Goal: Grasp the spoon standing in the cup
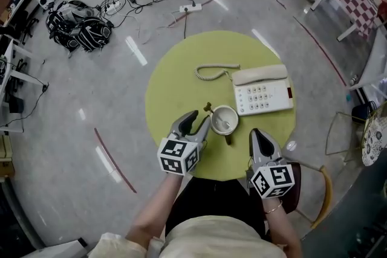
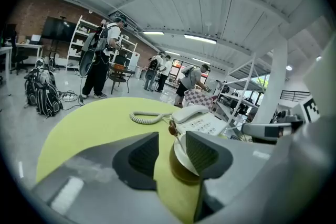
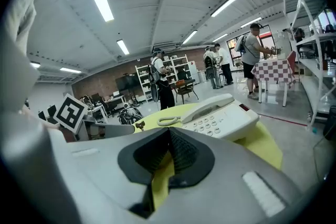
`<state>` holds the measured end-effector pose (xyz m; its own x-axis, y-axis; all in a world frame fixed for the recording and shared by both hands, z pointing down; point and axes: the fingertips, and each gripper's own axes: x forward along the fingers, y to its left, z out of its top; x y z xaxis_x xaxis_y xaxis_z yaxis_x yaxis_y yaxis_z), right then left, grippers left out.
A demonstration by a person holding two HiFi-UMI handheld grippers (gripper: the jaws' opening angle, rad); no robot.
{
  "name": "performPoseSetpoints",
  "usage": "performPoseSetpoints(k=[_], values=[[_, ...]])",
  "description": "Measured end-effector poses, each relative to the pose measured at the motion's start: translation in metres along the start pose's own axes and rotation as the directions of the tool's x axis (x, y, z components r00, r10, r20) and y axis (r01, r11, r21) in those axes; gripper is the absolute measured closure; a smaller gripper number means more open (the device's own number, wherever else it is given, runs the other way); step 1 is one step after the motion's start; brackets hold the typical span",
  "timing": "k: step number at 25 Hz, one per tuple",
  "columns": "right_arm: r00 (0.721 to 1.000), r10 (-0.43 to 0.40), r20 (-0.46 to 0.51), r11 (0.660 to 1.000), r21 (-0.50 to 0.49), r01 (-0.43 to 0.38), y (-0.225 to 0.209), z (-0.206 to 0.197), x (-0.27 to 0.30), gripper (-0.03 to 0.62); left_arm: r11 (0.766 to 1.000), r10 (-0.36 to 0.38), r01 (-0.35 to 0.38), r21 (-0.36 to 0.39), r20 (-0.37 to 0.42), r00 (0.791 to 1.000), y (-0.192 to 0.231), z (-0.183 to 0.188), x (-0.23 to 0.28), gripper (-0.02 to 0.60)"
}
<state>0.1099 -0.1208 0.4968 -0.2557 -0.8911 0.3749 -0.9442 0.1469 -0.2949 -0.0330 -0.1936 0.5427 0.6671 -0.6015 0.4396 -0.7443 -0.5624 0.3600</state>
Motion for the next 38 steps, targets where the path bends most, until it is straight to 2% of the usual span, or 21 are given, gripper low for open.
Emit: performPoseSetpoints(k=[9, 18, 29, 38], values=[[1.000, -0.019, -0.026, 0.999, 0.028, 0.019, -0.016, -0.002, 0.002, 0.594, 0.999, -0.028, 0.027, -0.021, -0.053, 0.998, -0.009, -0.004, 0.025, 0.400], [0.999, -0.021, -0.046, 0.999, 0.041, 0.023, -0.018, -0.011, 0.007, 0.594, 0.999, -0.039, 0.038, -0.021, -0.065, 0.997, -0.006, -0.002, 0.040, 0.399], [0.998, -0.024, -0.055, 0.998, 0.049, 0.026, -0.022, -0.013, 0.010, 0.594, 1.000, -0.013, 0.014, 0.007, -0.056, 0.998, -0.005, 0.004, 0.042, 0.509], [0.999, -0.022, -0.047, 0.998, 0.055, 0.025, -0.022, -0.008, 0.010, 0.594, 1.000, -0.025, 0.026, 0.017, -0.034, 0.999, -0.011, 0.014, 0.041, 0.520]])
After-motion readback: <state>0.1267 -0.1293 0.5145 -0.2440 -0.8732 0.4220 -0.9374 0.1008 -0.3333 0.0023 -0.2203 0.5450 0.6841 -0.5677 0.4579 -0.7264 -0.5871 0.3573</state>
